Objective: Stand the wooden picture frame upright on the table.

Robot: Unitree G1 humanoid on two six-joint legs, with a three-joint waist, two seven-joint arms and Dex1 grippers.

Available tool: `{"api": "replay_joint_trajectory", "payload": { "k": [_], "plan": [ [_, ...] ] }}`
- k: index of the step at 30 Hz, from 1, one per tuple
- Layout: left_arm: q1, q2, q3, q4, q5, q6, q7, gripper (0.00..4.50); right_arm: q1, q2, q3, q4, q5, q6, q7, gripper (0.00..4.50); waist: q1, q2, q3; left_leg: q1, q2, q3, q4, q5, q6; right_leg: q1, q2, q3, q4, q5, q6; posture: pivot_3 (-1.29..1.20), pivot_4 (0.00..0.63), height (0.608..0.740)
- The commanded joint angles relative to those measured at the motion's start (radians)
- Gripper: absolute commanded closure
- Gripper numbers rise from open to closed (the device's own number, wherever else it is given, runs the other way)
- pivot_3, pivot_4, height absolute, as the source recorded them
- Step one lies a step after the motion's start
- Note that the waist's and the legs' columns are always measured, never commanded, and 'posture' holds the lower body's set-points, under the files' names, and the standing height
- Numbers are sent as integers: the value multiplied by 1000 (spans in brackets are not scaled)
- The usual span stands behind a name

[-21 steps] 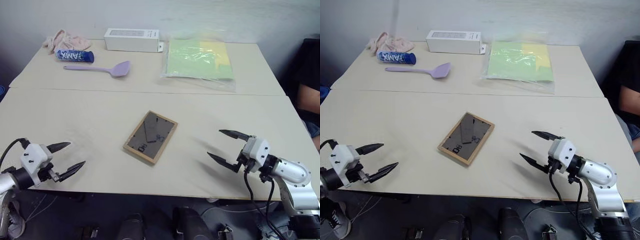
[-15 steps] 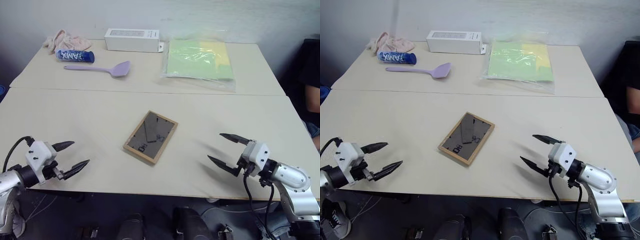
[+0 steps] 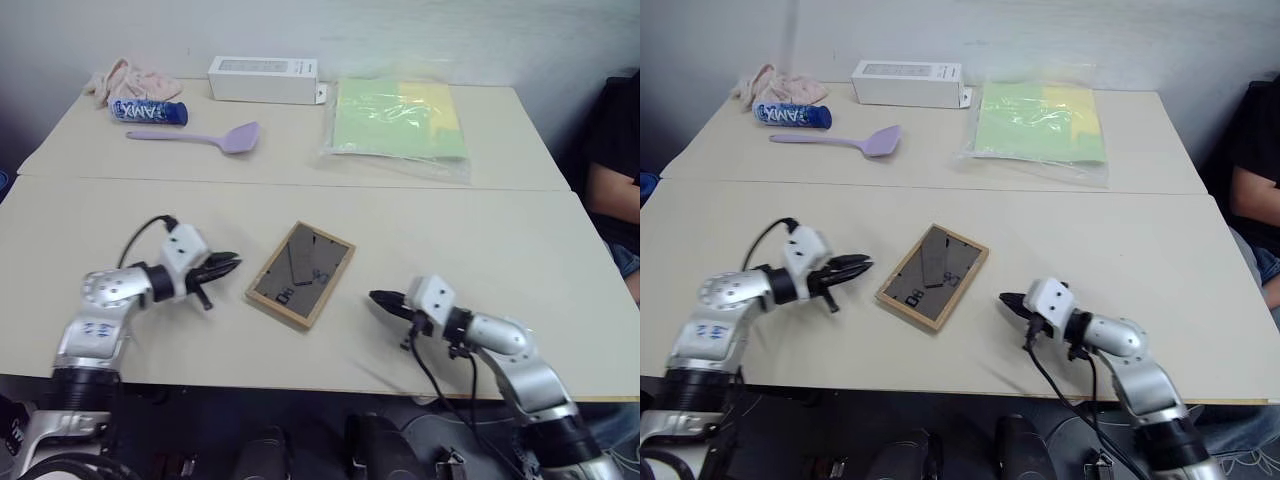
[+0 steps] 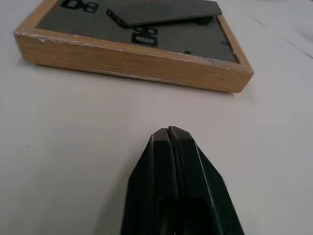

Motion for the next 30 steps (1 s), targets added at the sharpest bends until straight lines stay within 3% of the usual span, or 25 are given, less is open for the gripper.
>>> {"api": "replay_joint_trajectory", "payload": {
  "k": [1,8,22,28,30],
  "plan": [
    [-16,-18,-30,-6,16,7,-6,4467,-55,35,19,9,-21,35,-31,4500,0,0,0,-2,0,0,1,0,0,-2,0,0,1,0,0,0,150,740],
    [43,-41,-92,-95,-10,41,-73,4467,-113,55,26,24,-29,59,-23,4500,4,0,0,-9,1,-3,11,-1,1,-5,0,-1,4,0,0,0,150,740],
    [152,-61,-47,-234,-87,114,-73,4467,-180,29,3,120,-32,32,3,4500,2,0,0,-10,0,-3,12,-1,2,-5,0,-1,4,0,1,0,150,740],
    [160,-34,16,-199,-79,204,-2,4467,-157,-19,-10,104,-21,35,44,4500,2,0,0,-9,1,-3,12,-1,2,-5,0,-1,4,0,1,0,150,740],
    [151,-14,66,-192,-129,314,13,4072,-134,-51,-24,79,-11,39,66,4500,2,0,0,-10,1,-3,12,-1,2,-5,0,-1,4,0,1,0,150,740]
  ]
}}
